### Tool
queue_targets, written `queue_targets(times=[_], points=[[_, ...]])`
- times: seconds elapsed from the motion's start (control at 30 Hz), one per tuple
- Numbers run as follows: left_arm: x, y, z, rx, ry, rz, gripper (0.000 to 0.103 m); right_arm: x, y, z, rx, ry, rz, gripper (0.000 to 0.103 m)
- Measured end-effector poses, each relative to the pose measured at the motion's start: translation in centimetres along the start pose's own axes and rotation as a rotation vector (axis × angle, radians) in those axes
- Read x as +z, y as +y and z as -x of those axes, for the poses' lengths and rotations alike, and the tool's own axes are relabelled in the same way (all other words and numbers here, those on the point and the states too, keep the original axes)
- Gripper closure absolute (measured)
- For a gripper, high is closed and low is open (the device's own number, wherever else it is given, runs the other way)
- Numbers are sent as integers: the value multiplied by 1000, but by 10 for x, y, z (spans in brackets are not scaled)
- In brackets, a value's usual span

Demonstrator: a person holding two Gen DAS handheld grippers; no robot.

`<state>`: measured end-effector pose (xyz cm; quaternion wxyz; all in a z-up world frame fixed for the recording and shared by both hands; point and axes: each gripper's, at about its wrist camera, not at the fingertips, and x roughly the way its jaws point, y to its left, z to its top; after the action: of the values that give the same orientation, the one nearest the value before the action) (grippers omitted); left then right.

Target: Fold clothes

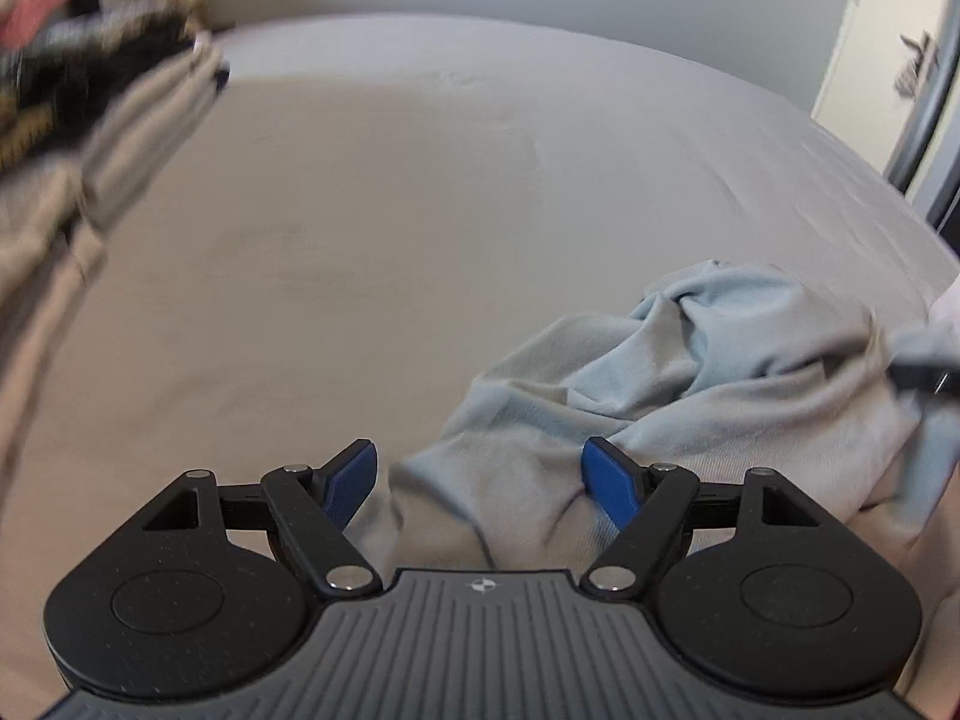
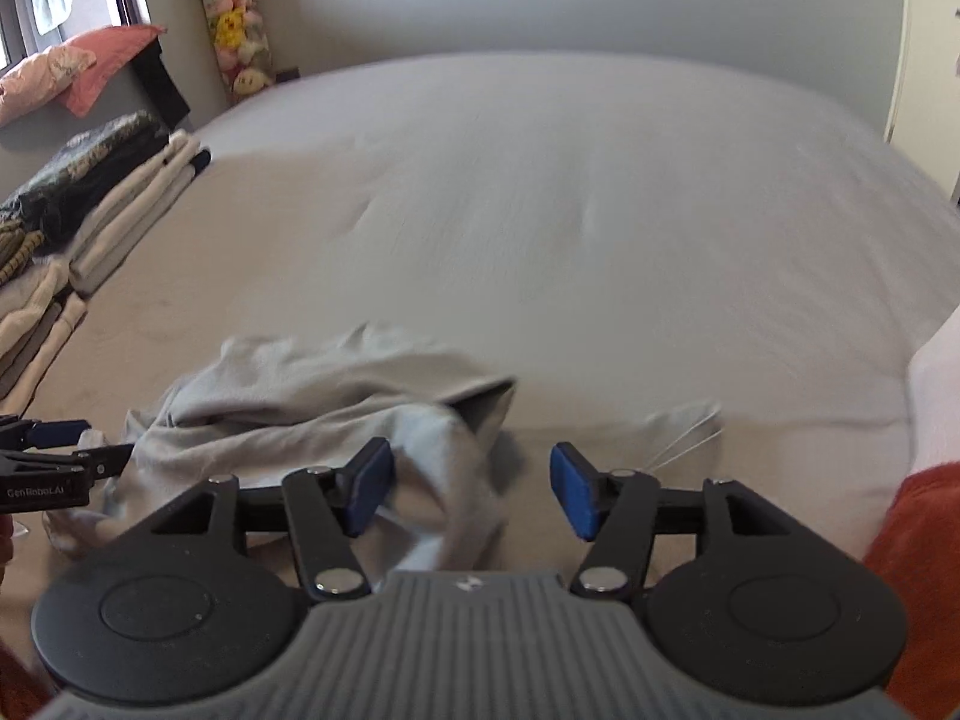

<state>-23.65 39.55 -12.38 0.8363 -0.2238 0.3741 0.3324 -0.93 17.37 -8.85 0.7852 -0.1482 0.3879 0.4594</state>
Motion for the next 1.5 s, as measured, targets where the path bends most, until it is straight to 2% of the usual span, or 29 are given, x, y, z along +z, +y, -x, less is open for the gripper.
queue_targets(times=[0.07, 0.1, 0.13, 0.2, 0.3, 0.43, 0.57, 0.67, 0.73, 0.87, 1.0, 1.07, 1.2, 1.3, 1.4, 1.43, 1.47, 1.5], points=[[-4, 8, -6, -35, 20, 54, 13, -8, 12, -9, 15, 32, 17, 56], [-4, 10, -6, -45, 25, 67, 13, -12, 18, -13, 23, 47, 26, 74], [-4, 13, -6, -56, 29, 80, 13, -17, 24, -13, 27, 57, 37, 83], [-4, 15, -6, -70, 35, 92, 13, -27, 36, -7, 38, 69, 70, 88], [-7, 12, -4, -65, 23, 64, 13, -44, 52, 3, 73, 124, 113, 90], [-10, 6, 3, -51, 8, 28, 13, -68, 65, 10, 101, 195, 147, 90], [-12, 3, 6, -42, 1, 16, 13, -68, 62, 19, 90, 170, 160, 88], [-11, 1, 5, -38, 0, 18, 13, -60, 51, 32, 87, 157, 184, 77], [-7, -2, 2, -32, 0, 16, 13, -55, 40, 45, 74, 136, 205, 63], [-6, -8, 0, -18, -7, -7, 13, -42, 15, 60, 12, 96, 197, 56], [-5, -6, -4, -18, -4, -2, 12, -28, -21, 49, -83, 63, 60, 47], [-4, -2, -7, -25, 4, 12, 9, -22, -31, 31, -116, 73, -2, 46], [-5, 3, -12, -43, 27, 50, 8, -10, -51, -6, -180, 96, -122, 36], [-5, 4, -14, -49, 34, 60, 7, -5, -51, -32, -192, 143, -127, 36], [-5, 4, -14, -62, 36, 60, 7, -9, -50, -47, -106, 192, -187, 36], [-5, 4, -14, -67, 35, 61, 7, -11, -49, -52, -76, 209, -208, 39], [-5, 4, -14, -73, 35, 62, 10, -13, -43, -53, -82, 208, -181, 43], [-6, 4, -14, -78, 35, 62, 14, -15, -36, -54, -93, 204, -147, 56]])
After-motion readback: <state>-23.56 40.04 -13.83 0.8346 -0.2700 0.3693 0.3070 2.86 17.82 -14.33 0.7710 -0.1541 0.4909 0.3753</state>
